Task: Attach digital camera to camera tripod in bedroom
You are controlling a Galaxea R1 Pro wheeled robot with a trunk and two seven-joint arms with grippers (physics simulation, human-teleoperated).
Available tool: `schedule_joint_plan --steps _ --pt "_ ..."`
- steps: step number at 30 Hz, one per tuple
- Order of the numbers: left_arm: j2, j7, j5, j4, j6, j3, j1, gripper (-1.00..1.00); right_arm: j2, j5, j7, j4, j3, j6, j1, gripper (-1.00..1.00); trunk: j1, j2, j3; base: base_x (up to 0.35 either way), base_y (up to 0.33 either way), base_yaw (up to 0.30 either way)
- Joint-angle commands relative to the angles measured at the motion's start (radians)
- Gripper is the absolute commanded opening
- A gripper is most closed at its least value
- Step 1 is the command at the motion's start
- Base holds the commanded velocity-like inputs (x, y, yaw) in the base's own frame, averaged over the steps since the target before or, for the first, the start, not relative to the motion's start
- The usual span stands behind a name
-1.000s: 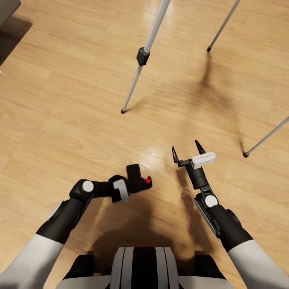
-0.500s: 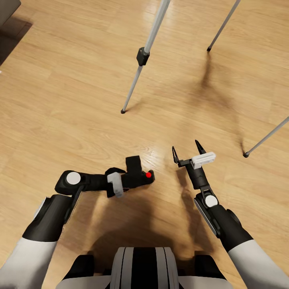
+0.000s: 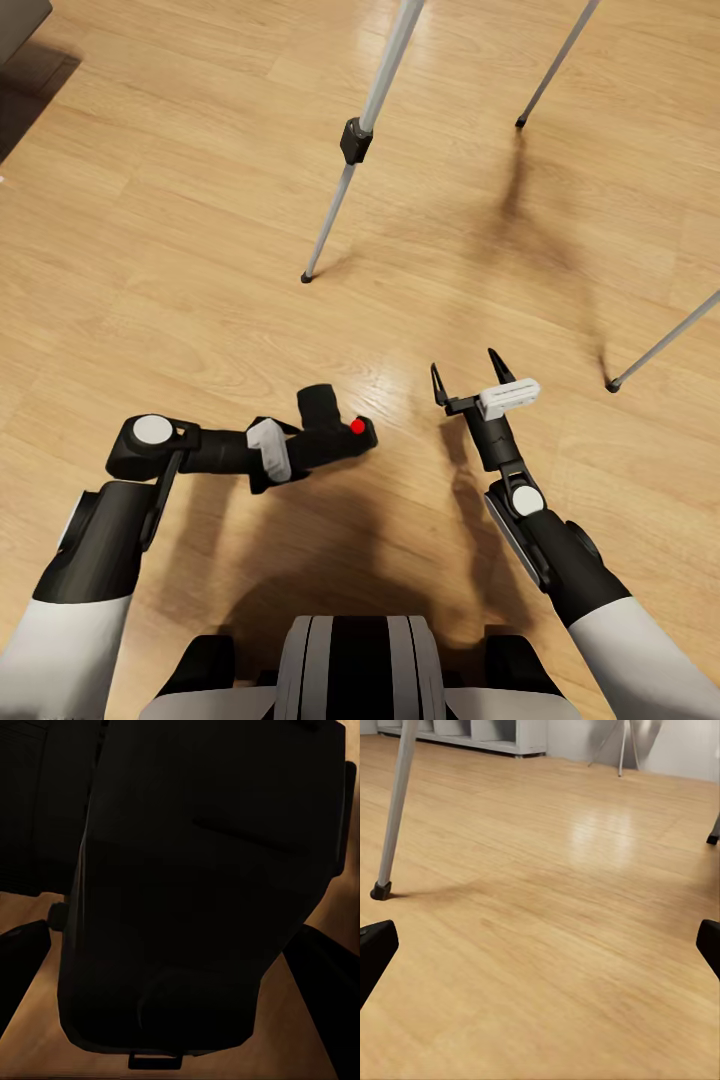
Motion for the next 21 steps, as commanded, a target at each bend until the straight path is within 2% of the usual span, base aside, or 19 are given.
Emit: schedule_joint_plan --steps 1,10,17,21 --pt "0.000 -0.007 -0.005 -0.001 0.015 0.004 0.000 -1.00 -0.001 0.003 -0.009 0.000 0.003 -0.001 -0.001 1.00 0.000 0.000 0.000 0.000 0.000 0.000" --pt "-0.015 -0.014 -0.004 -0.002 0.030 0.021 0.000 -1.00 -0.001 0.003 -0.010 0.000 0.001 -0.003 -0.001 1.00 0.000 0.000 0.000 0.000 0.000 0.000" --pt "-0.033 -0.015 -0.004 -0.002 0.039 0.023 0.000 -1.00 -0.001 0.003 -0.016 0.004 0.002 -0.009 -0.001 1.00 -0.003 0.001 0.027 0.000 0.000 0.000" --pt "-0.037 -0.015 -0.004 -0.001 0.070 0.029 0.000 -1.00 -0.001 0.002 -0.033 0.004 0.003 -0.011 -0.001 1.00 -0.005 0.002 0.042 0.000 0.000 0.000"
